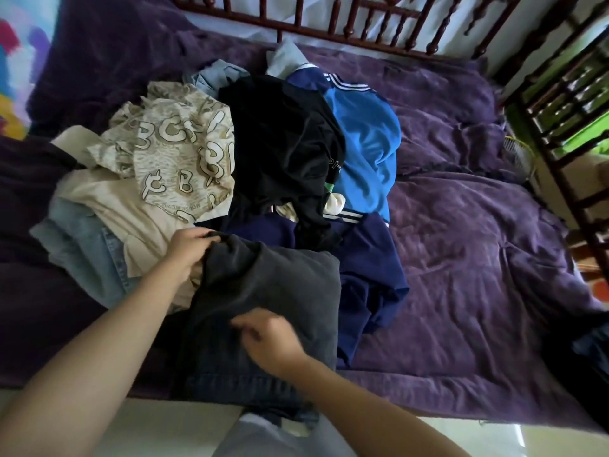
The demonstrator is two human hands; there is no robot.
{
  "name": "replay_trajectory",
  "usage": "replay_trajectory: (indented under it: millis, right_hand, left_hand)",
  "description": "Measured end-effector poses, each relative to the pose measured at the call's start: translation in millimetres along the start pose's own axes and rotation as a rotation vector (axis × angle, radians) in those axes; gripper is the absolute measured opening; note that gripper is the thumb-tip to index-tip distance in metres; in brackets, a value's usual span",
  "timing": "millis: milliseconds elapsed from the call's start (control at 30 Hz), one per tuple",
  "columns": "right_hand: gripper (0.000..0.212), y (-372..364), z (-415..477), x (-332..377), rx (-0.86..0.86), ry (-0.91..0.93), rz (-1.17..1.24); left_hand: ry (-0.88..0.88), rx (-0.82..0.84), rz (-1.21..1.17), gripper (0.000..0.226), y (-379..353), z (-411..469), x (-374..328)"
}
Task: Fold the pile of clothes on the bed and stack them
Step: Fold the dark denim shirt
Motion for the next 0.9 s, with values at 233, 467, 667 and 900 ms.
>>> replay_trajectory:
  millis: [233, 467, 667, 900]
  right_hand:
    - [0.054, 42.3, -2.1, -61.5, -0.176, -0.329, -0.683]
    - [0.067, 25.6, 17.7, -94.6, 0.26, -0.43, -0.779]
    - [0.068, 24.9, 28.8, -112.6, 0.345, -0.509, -0.782]
    - [0.067, 19.7, 49.8, -109.5, 0.315, -0.53, -0.71]
  left_hand:
    - [0.08, -0.372, 0.276, 0.052, 59.0, -12.0, 18.4]
    - [-0.313, 0.014, 1.356, 0.06, -43.5, -26.3, 51.5]
    - [0.547, 0.033, 1.16, 0.065, 69.2, -2.1, 136.3]
    - [0.173, 0.067, 0.397, 0.05, 0.2, -27.1, 84.5]
Point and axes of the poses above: each hand's wrist, its own z-axis towards the middle knuckle, its own y-axis out of the back of the hand, x = y × z, the point moved 7 cm from there along z, towards the middle knuckle, and after that the axes turned 13 degrees about x, right-handed, at the moved point
